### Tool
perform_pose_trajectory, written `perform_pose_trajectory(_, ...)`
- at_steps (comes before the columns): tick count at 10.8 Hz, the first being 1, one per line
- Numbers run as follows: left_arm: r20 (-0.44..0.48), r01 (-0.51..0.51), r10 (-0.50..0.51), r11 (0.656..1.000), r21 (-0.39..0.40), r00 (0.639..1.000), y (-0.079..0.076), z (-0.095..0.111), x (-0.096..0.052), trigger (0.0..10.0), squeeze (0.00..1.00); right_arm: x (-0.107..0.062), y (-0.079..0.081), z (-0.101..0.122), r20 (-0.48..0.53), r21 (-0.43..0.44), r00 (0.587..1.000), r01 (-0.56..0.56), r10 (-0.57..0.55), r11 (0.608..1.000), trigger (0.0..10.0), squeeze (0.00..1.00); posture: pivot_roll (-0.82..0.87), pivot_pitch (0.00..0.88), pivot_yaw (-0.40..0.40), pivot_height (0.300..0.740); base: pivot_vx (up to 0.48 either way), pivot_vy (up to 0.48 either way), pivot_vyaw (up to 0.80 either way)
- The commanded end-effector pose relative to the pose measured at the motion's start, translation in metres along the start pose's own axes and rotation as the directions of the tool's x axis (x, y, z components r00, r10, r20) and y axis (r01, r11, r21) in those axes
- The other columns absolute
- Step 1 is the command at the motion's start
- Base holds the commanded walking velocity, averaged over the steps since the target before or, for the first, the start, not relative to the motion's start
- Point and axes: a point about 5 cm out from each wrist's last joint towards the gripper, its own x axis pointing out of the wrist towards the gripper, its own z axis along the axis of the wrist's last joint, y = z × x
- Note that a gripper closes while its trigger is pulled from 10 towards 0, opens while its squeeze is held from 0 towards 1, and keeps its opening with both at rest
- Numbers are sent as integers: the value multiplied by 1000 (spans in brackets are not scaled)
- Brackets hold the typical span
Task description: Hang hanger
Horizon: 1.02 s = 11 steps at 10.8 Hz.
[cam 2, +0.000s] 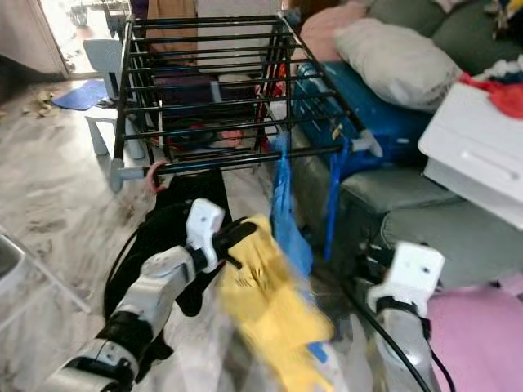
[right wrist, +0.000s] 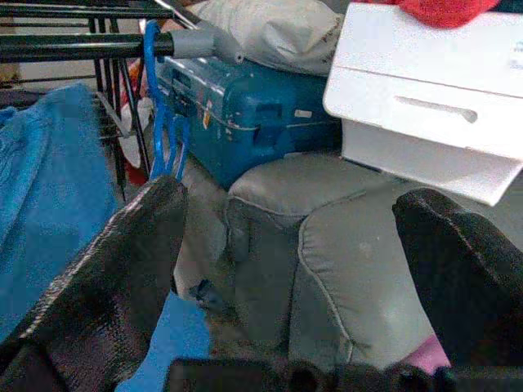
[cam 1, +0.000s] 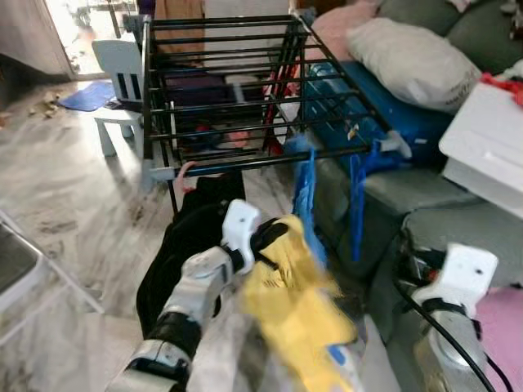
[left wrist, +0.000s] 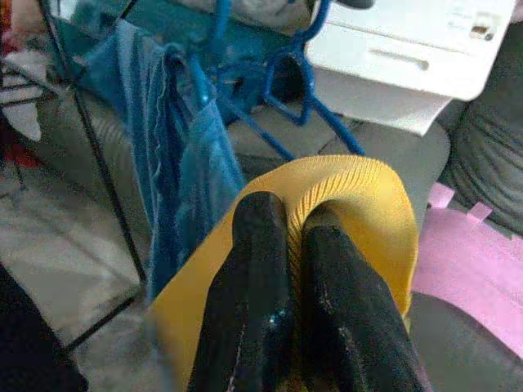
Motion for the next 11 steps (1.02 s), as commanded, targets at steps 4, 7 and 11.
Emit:
perform_pose_trajectory(4, 26, 44, -45, 998, 46, 999, -8, 4, 3, 10000, 0, 0, -4, -1, -8, -3, 1000, 27, -27, 1000, 10000, 0, -15, 0, -36, 740, 85, 180, 0)
perform_pose_trajectory(7, 20, 40, -41, 998, 53, 999, -6, 4, 2, 10000, 0, 2, -6, -1, -2, -10, 999, 37, -37, 999, 10000, 0, -11, 0, -33, 740, 480, 0, 0)
perform_pose_trajectory(11, 15, 73, -74, 995, 62, 997, -13, 1, 2, 10000, 0, 5, -5, -2, -7, -14, 999, 35, -35, 999, 10000, 0, -2, 0, -39, 740, 480, 0, 0)
